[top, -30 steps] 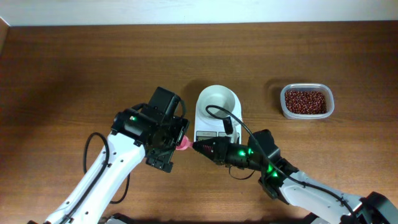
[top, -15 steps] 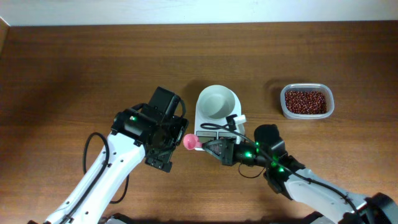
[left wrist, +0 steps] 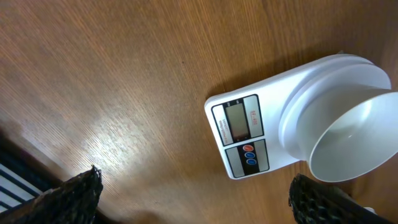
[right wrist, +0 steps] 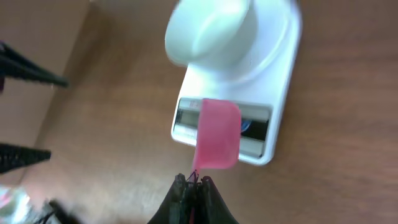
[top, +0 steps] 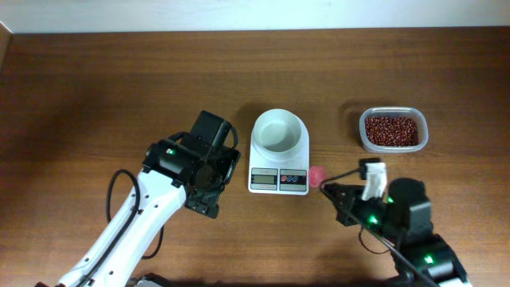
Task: Scoop and weigh 50g on scale
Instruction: 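Open the left gripper and pull the scoop away with the right gripper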
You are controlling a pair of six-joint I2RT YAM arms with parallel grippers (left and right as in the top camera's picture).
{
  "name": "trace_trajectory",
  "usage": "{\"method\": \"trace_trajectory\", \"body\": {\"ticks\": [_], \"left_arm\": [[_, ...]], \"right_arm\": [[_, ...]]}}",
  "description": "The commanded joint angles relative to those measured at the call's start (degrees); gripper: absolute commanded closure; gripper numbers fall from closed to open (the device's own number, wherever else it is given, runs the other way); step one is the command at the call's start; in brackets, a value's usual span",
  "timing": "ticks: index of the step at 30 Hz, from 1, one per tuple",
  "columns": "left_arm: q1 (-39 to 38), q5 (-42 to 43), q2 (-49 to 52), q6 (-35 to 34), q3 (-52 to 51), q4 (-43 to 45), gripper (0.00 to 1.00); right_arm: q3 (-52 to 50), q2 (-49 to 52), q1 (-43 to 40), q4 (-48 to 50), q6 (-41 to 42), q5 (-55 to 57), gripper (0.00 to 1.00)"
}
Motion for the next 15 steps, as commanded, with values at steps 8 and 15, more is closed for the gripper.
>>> {"method": "trace_trajectory", "body": {"ticks": [8,15], "left_arm": [[-0.22,-1.20,-0.48,0.07,0.31,0.63,0.01],[-0.22,-0.98,-0.48,0.11,0.31,1.05,0.01]], "right_arm": [[1.81,-12.15,-2.32,1.81,-1.42,4.11,0.96],[1.81,-12.15,-2.32,3.56,-1.40,11.78,0.96]]}}
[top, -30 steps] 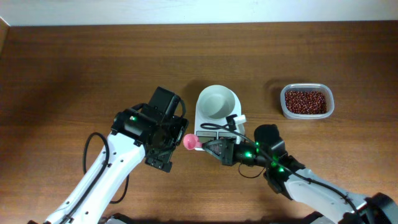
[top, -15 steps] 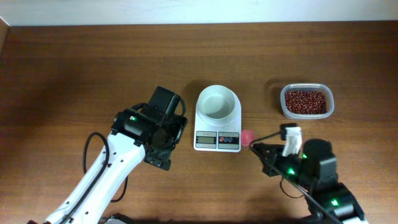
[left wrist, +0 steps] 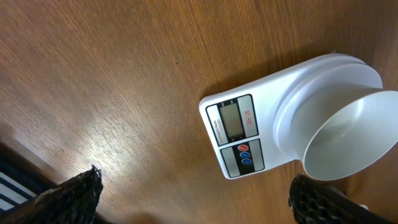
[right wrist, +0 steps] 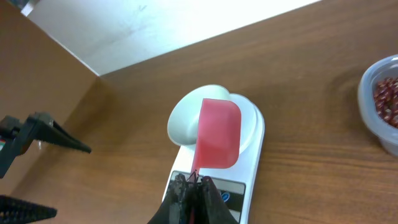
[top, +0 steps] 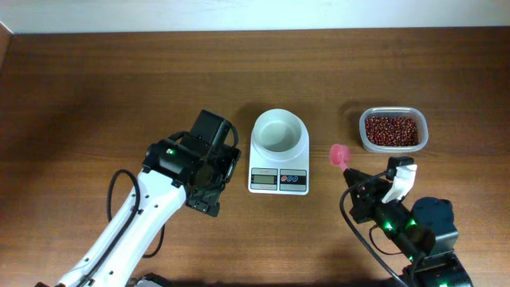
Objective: Scoop and weigh 50g on scale
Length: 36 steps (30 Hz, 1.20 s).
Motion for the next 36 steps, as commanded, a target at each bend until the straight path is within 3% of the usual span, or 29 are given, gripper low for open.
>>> {"method": "trace_trajectory", "body": {"ticks": [1,4,9,14,24,26,29,30,35,36], "left_arm": [[-0.22,-0.81,-0.48,0.13,0.31,0.15,0.00],[-0.22,-0.76,-0.48,5.62,0.31,0.90,0.01],[-0.22,-0.83,-0.48,21.84,0.31,4.94,0.01],[-0.22,-0.83,-0.48,31.23,0.31,6.58,0.01],[-0.22,-0.85,-0.48,61.46,0.31,9.64,0.01],[-0.20,-0.85,-0.48,64.15,0.31,9.75,0.12],[-0.15,-1.25,-0.48,64.32,0.31,9.84,0.49],[-0.15,-2.21,-0.48,64.28,0.31,10.19,0.67],[-0.15,-2.38,-0.48,64.26,0.31,10.84,1.00],[-0.15,-2.38,-0.48,64.24,0.31,10.86,1.00]], "right_arm": [[1.33,-0.44,-0.46,0.35,-0.48,3.56,0.96],[1.33,-0.44,-0.46,0.35,-0.48,3.56,0.96],[1.33,-0.44,-0.46,0.17,-0.46,3.54,0.96],[1.33,-0.44,-0.46,0.13,-0.44,3.30,0.96],[1.33,-0.44,-0.46,0.17,-0.46,3.54,0.96],[1.33,-0.44,-0.46,0.13,-0.44,3.52,0.96],[1.33,-0.44,-0.46,0.24,-0.44,3.54,0.96],[1.33,-0.44,-0.46,0.15,-0.46,3.54,0.96],[1.33,-0.44,-0.46,0.13,-0.44,3.54,0.96],[1.31,-0.44,-0.46,0.13,-0.44,3.50,0.96]]}}
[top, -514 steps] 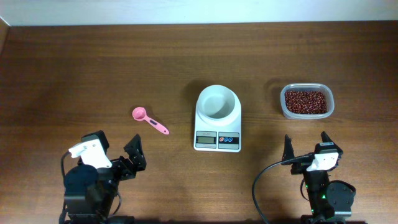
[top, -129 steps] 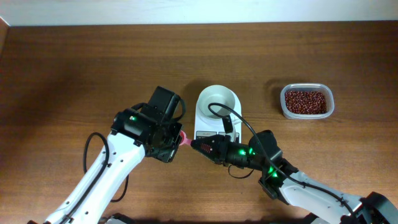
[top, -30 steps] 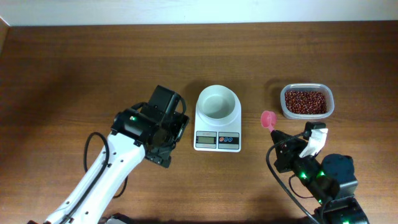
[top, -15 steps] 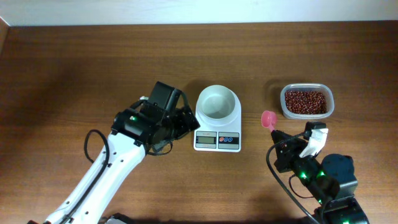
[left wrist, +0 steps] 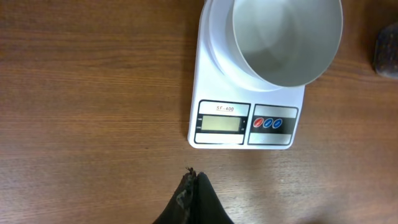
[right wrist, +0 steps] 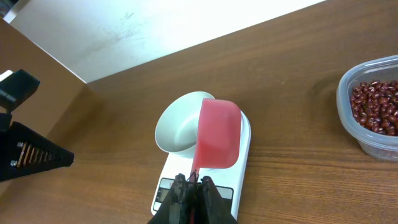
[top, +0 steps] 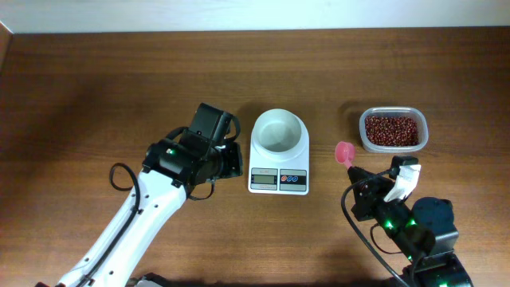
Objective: Scoop and weigh 50g on scale
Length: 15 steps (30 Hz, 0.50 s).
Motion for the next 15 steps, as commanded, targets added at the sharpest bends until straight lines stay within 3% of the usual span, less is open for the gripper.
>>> {"method": "trace_trajectory", "body": {"ticks": [1,12,15], "left_arm": [[-0.17,-0.85,-0.48,0.17,0.31,0.15,1.00],[-0.20,-0.81,-0.48,-0.02,0.31,4.04,1.00],[-0.24,-0.44,-0.48,1.57,0.31,4.00,1.00]], "right_arm": [[1.31,-0.44,-0.46,0.17,-0.37,0.57,0.96],[1.27,-0.44,-0.46,-6.73,-0.48,7.54,0.96],[1.77,-0.42,-0.46,-4.28,-6.60,8.22,0.96]]}}
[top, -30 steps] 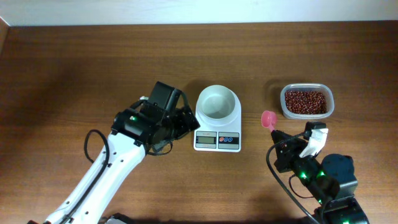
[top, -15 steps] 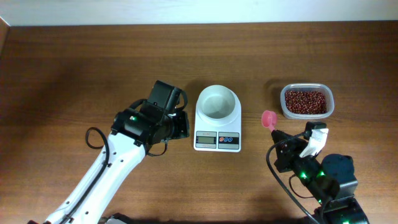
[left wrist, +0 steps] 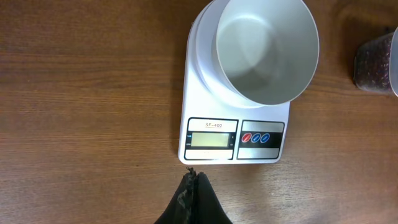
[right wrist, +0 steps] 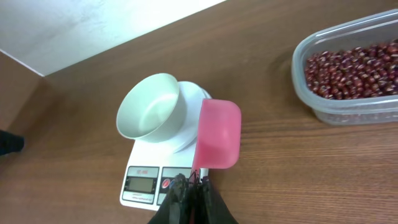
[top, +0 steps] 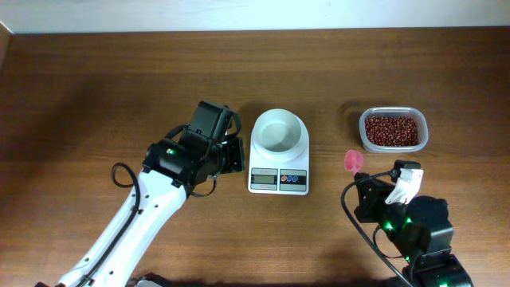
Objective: Scoop and weigh 50g on scale
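Note:
A white scale (top: 278, 178) carries an empty white bowl (top: 279, 132) at mid-table; the same scale (left wrist: 233, 134) and bowl (left wrist: 266, 48) fill the left wrist view. A clear tub of red beans (top: 391, 130) stands to the right, also the tub (right wrist: 350, 64) in the right wrist view. My right gripper (right wrist: 191, 182) is shut on the handle of an empty pink scoop (right wrist: 217, 134), which hovers between scale and tub as the scoop (top: 351, 160) overhead. My left gripper (left wrist: 191, 176) is shut on nothing, just left of the scale's display.
The brown wooden table (top: 96, 88) runs to a pale wall along the far edge. A black cable loops beside the left arm (top: 119, 177).
The right gripper has carried the pink scoop a little further right, toward the bean tub. The left gripper has edged slightly and stays shut beside the scale.
At first the right gripper held the scoop low beside the scale's front right corner, and the left gripper stood open left of the scale. Then the scoop was higher and further right. Later the left gripper was shut, turned toward the scale; the scoop now nears the tub.

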You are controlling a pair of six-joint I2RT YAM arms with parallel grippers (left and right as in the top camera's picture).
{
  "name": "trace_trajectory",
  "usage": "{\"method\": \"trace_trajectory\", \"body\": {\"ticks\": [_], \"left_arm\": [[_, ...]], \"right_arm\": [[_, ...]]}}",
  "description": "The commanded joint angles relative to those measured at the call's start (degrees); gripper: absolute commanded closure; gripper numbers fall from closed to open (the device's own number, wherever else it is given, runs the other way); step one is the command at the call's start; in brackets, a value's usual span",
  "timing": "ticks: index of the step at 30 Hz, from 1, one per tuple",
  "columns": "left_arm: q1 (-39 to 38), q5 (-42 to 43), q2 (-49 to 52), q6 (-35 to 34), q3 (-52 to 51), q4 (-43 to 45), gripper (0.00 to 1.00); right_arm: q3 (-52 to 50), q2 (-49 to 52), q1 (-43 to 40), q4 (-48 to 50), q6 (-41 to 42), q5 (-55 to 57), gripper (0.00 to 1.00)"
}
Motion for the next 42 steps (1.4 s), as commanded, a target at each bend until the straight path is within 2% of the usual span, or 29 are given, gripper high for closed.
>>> {"method": "trace_trajectory", "body": {"ticks": [1,3,8,12,19,26,31,32,33,34,35,36,37,38,40,41,42], "left_arm": [[-0.24,-0.28,-0.48,2.16,0.31,0.28,1.00],[-0.24,1.18,-0.48,4.33,0.31,0.31,1.00],[-0.66,2.05,-0.48,9.97,0.31,0.33,1.00],[-5.35,4.83,-0.48,16.17,0.31,0.79,1.00],[-14.23,0.00,1.68,16.65,-0.57,2.78,1.00],[-15.26,0.22,9.70,16.61,-1.07,4.90,1.00],[-15.56,2.64,10.25,16.63,-1.07,5.90,1.00],[-15.56,2.64,10.25,16.63,-1.07,6.14,0.97],[-15.56,2.64,10.25,16.63,-1.07,6.14,0.85],[-15.56,2.64,10.25,16.63,-1.07,6.14,0.65],[-15.56,2.67,10.25,16.63,-1.07,6.14,0.53],[-15.56,2.67,10.25,16.63,-1.07,6.12,0.50],[-15.56,2.67,10.25,16.63,-1.07,6.12,0.50],[-15.56,2.67,10.25,16.63,-1.07,6.14,0.70],[-15.56,2.64,10.27,16.63,-1.07,6.32,0.92],[-15.56,2.64,10.36,16.63,-1.07,6.54,1.00],[-15.56,2.64,10.36,16.63,-1.07,6.58,1.00]], "right_arm": [[2.60,-0.44,-0.48,1.88,-6.58,2.25,0.96],[6.54,-0.09,-0.48,-0.92,-7.96,4.26,0.96],[23.08,7.76,-0.48,-16.37,-12.35,9.53,0.96],[31.52,16.17,-0.46,-21.88,-12.33,9.42,0.96],[32.22,19.43,-0.46,-21.94,-12.28,8.39,0.96],[32.22,19.43,-0.46,-20.02,-12.09,8.39,0.96],[32.22,19.43,-0.46,-17.49,-12.07,8.37,0.96],[32.22,19.43,-0.46,-17.59,-12.09,8.37,0.96],[32.22,19.43,-0.46,-17.66,-12.07,7.85,0.96],[32.22,19.43,-0.46,-17.59,-12.07,7.02,0.96],[32.22,19.43,-0.46,-17.55,-12.07,6.86,0.96],[32.22,19.43,-0.46,-17.53,-12.07,6.88,0.96],[32.22,19.43,-0.46,-17.35,-12.07,6.86,0.96],[32.22,19.43,-0.46,-16.96,-12.07,6.86,0.96],[32.22,19.43,-0.46,-16.92,-12.09,6.88,0.96],[32.20,19.43,-0.46,-16.94,-12.09,6.88,0.96],[32.20,19.45,-0.46,-17.03,-12.11,6.93,0.96]]}}
